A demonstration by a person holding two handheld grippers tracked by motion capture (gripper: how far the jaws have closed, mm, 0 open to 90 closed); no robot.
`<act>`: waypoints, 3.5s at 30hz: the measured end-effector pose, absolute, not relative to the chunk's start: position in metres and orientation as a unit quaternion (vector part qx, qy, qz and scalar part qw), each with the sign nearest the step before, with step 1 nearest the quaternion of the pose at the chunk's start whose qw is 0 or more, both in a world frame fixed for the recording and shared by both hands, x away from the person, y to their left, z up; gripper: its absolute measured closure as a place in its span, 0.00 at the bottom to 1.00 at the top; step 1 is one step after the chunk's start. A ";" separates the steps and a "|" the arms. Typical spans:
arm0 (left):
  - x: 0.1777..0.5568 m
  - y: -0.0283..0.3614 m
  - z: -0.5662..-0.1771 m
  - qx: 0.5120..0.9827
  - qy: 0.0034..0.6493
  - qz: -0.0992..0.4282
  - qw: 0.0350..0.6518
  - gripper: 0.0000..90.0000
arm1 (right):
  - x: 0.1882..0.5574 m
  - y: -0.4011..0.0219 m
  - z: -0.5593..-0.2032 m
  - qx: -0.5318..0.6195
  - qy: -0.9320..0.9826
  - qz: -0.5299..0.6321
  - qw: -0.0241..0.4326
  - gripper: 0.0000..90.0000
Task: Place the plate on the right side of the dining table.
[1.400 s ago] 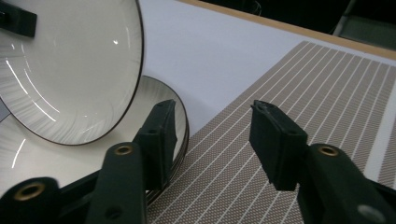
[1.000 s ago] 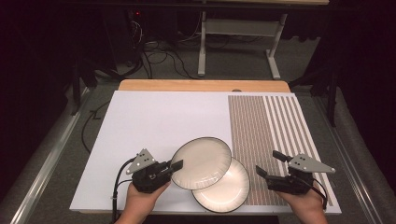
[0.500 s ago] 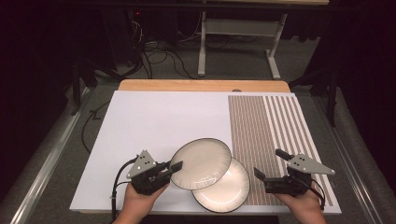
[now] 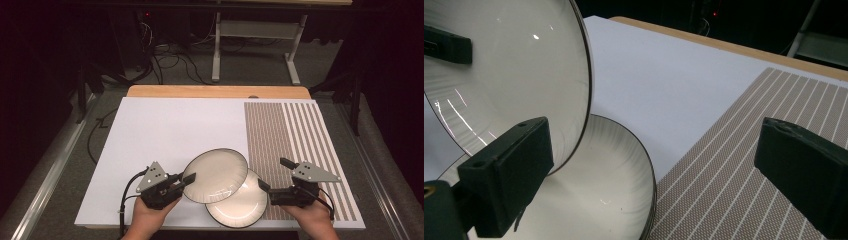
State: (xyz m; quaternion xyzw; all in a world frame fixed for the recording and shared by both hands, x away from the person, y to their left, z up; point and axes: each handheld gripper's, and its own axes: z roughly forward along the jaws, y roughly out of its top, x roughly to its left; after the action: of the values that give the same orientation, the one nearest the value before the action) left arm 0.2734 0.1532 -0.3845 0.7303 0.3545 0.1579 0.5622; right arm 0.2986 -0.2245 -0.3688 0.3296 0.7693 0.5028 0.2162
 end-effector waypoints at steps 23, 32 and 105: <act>0.274 0.152 -0.385 0.732 0.355 0.160 0.558 0.87 | 0.317 -0.170 -0.384 0.333 0.793 0.489 0.145 0.53; 0.275 0.152 -0.386 0.733 0.353 0.158 0.559 0.86 | 0.324 -0.171 -0.389 0.346 0.784 0.504 0.107 0.80; 0.384 -0.011 -0.350 0.777 0.325 0.086 0.531 0.86 | 0.341 -0.327 -0.353 0.433 0.709 0.514 0.214 0.94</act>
State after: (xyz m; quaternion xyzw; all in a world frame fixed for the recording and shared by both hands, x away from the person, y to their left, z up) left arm 0.3839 -0.0112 -0.3497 0.7774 0.3255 0.0855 0.5314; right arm 0.3411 -0.3273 -0.3528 0.4334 0.7088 0.5140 0.2135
